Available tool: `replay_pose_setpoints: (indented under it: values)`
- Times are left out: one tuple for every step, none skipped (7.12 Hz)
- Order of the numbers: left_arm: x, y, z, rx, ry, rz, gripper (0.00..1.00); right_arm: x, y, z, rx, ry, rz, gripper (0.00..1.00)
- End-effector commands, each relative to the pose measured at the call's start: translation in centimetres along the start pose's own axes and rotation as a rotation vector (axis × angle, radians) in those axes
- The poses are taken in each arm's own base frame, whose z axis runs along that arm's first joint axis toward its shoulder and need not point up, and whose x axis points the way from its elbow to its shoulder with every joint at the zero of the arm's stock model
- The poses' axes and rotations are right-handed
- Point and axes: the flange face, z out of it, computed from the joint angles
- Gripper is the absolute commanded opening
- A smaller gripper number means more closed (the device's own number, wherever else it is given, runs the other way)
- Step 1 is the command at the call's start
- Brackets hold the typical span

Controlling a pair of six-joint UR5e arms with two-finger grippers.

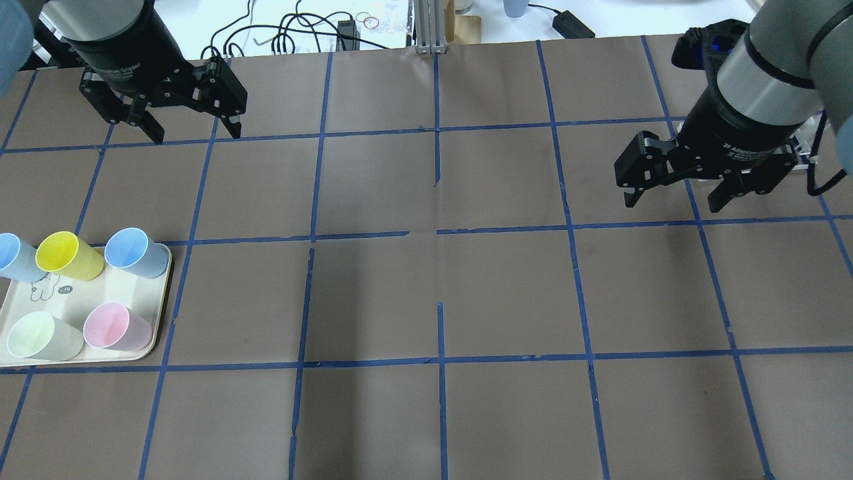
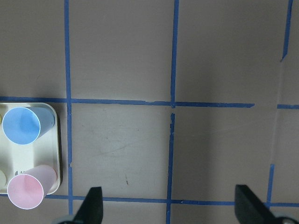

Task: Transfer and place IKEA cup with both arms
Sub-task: 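Move the right gripper toward the white wire rack holding the white cup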

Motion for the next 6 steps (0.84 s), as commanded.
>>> replay_pose_setpoints:
  values:
    - [0.0, 0.1, -0.1, 0.001, 0.000, 0.002, 1.00, 0.2, -0.2, 0.1, -0.005, -0.001, 0.005, 1.00]
    - [0.0, 0.2, -0.3, 0.004, 0.000, 0.002, 1.00, 0.0, 0.4, -0.2, -0.002, -0.001, 0.015, 1.00]
    - [0.0, 0.2, -0.3, 0.004, 0.000, 0.002, 1.00, -0.4, 0.4, -0.1, -0.006, -0.012, 0.010, 1.00]
    - [0.0, 0.3, -0.3, 0.004, 0.000, 0.002, 1.00, -1.3, 0.8, 0.0, -0.009, -0.002, -0.016, 1.00]
    - [0.0, 0.3, -0.3, 0.004, 0.000, 0.002, 1.00, -2.5, 1.2, 0.1, -0.006, 0.003, -0.047, 1.00]
    - [0.0, 0.3, -0.3, 0.003, 0.000, 0.002, 1.00, -2.7, 1.2, 0.0, -0.007, -0.009, -0.061, 1.00]
